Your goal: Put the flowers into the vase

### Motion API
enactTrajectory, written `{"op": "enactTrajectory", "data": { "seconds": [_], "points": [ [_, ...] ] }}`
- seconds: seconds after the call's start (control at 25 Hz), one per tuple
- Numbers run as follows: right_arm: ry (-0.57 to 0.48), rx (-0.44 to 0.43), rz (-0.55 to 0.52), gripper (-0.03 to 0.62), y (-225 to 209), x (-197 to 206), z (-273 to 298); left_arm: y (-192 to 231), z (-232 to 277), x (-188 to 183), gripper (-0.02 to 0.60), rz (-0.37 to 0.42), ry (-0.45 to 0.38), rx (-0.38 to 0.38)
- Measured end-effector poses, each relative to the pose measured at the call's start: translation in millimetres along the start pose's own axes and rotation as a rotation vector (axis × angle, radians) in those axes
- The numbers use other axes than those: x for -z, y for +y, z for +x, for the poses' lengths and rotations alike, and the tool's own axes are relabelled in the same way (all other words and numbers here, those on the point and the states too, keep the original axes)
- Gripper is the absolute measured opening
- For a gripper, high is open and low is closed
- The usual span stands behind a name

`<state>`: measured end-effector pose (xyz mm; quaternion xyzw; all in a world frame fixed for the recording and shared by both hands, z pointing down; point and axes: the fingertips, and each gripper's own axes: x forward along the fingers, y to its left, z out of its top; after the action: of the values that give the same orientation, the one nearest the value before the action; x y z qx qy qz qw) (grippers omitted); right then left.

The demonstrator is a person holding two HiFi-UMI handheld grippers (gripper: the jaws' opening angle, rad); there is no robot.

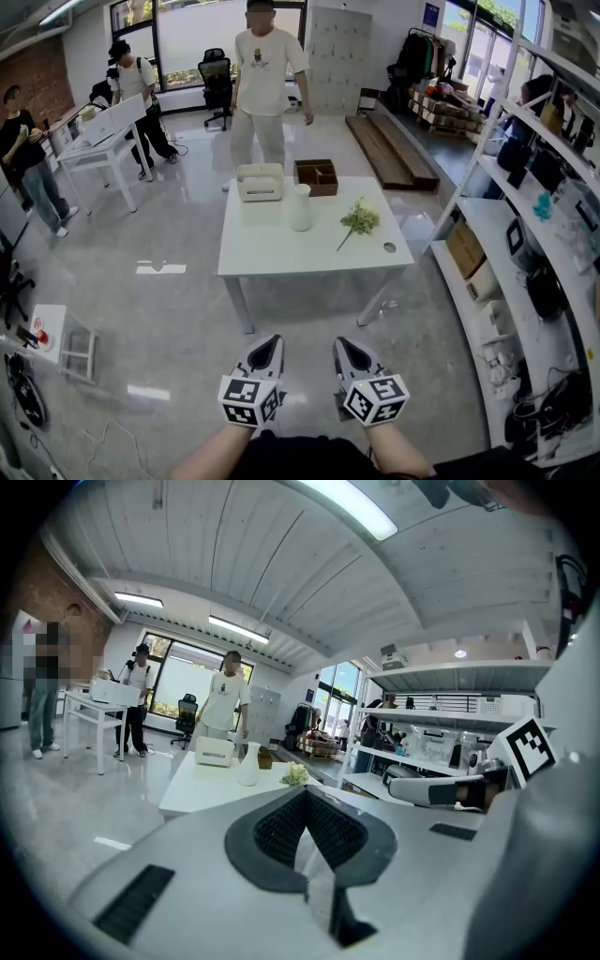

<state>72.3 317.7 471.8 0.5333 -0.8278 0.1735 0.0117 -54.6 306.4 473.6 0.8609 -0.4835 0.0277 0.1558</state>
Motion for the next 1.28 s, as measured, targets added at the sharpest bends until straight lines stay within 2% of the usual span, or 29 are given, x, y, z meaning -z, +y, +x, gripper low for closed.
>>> {"op": "enactTrajectory", "data": {
  "seconds": [0.44,0.72,1.0,1.28],
  "points": [
    [0.036,0.037,-0.008,0.003,16.6,19.0,34.3,62.8,-6.2,14.3,0.003,-0.024,0.026,0.031],
    [0.034,0.069,-0.009,0.003,-1.0,13.4,68.9,91.1,27.1,8.8,0.002,-0.025,0.037,0.041],
    [0.014,0.029,-0.012,0.003,-45.8,-11.8,150.0,122.6,108.8,-10.6,0.003,-0.015,0.038,0.018],
    [0.004,-0.041,-0.022,0.003,-132.4,-81.2,255.7,152.4,246.2,-64.4,0.002,-0.039,0.011,-0.061]
  ]
}}
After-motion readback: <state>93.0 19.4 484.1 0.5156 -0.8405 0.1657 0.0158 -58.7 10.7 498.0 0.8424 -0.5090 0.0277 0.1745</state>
